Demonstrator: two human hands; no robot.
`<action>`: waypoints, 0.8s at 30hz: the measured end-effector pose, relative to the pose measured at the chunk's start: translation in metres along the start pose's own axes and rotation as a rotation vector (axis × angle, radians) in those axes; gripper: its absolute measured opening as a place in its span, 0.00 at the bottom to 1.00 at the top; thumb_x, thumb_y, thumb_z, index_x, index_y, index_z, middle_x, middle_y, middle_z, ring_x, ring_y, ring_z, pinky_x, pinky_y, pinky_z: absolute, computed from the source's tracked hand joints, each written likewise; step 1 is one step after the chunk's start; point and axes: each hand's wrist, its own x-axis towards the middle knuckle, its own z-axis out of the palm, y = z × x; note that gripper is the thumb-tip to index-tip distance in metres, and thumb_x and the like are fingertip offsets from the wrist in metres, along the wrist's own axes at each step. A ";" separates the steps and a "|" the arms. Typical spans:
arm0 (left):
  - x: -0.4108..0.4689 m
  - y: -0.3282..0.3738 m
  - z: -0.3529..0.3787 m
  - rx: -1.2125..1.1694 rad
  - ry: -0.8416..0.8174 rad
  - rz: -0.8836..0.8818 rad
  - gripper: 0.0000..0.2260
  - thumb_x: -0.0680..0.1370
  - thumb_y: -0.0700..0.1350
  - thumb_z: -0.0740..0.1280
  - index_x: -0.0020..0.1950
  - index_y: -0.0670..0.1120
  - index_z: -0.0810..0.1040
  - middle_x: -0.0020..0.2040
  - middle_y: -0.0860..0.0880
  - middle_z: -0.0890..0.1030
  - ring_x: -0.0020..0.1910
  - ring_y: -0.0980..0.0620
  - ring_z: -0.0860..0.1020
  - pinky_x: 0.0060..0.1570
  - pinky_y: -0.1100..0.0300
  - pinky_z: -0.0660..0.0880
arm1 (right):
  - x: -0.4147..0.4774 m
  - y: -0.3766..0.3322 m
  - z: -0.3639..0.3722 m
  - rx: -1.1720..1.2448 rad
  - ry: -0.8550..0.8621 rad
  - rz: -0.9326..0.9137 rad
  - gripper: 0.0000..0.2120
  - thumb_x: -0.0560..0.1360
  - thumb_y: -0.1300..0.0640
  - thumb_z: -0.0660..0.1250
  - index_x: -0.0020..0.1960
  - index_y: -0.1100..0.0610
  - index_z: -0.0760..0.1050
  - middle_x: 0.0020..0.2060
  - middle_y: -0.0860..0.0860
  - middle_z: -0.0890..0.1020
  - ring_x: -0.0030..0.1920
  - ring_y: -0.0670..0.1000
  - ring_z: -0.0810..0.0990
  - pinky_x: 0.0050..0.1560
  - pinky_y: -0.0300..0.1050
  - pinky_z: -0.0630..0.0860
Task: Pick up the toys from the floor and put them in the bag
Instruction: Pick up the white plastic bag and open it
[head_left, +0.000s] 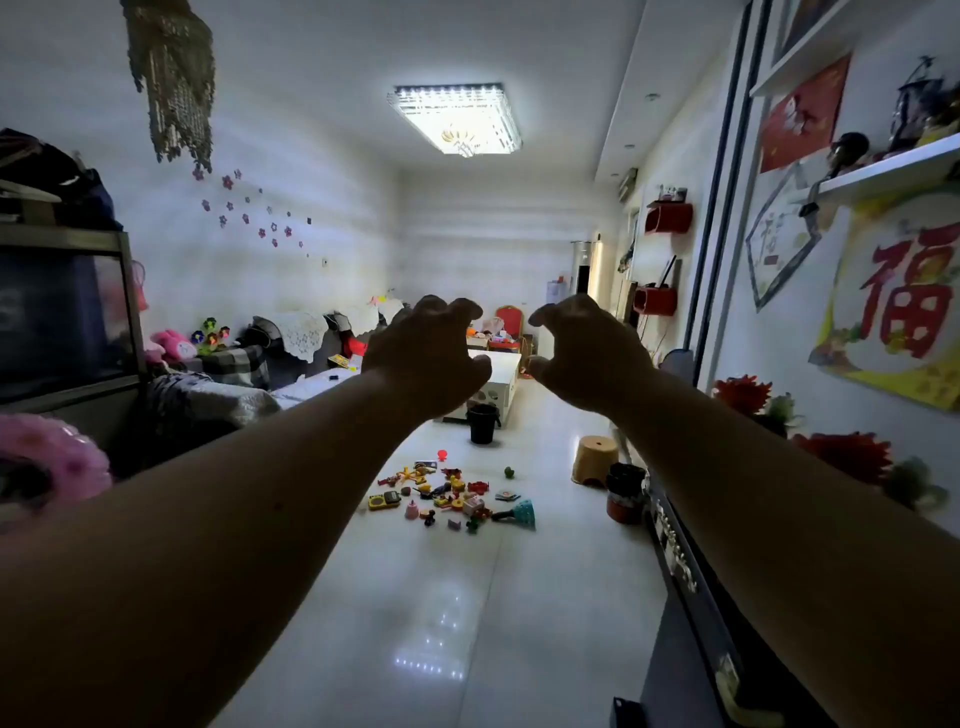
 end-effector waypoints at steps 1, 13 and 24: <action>-0.003 -0.005 0.000 -0.004 -0.013 -0.016 0.26 0.73 0.55 0.65 0.70 0.51 0.66 0.66 0.42 0.72 0.62 0.40 0.73 0.57 0.46 0.73 | -0.001 -0.005 0.005 -0.011 -0.016 0.015 0.26 0.73 0.47 0.68 0.69 0.52 0.67 0.68 0.57 0.69 0.66 0.60 0.72 0.61 0.60 0.73; -0.047 -0.064 0.036 0.013 -0.163 -0.035 0.26 0.72 0.57 0.65 0.69 0.52 0.68 0.67 0.42 0.71 0.64 0.41 0.71 0.58 0.46 0.72 | -0.031 -0.045 0.070 -0.073 -0.174 0.070 0.24 0.74 0.46 0.66 0.68 0.52 0.68 0.68 0.56 0.69 0.68 0.59 0.69 0.65 0.62 0.66; -0.043 -0.092 0.135 0.017 -0.365 -0.059 0.26 0.73 0.58 0.64 0.70 0.54 0.66 0.68 0.46 0.72 0.64 0.44 0.71 0.58 0.45 0.71 | -0.024 -0.011 0.175 -0.035 -0.339 0.054 0.25 0.74 0.46 0.66 0.69 0.49 0.68 0.69 0.54 0.69 0.67 0.57 0.70 0.64 0.60 0.67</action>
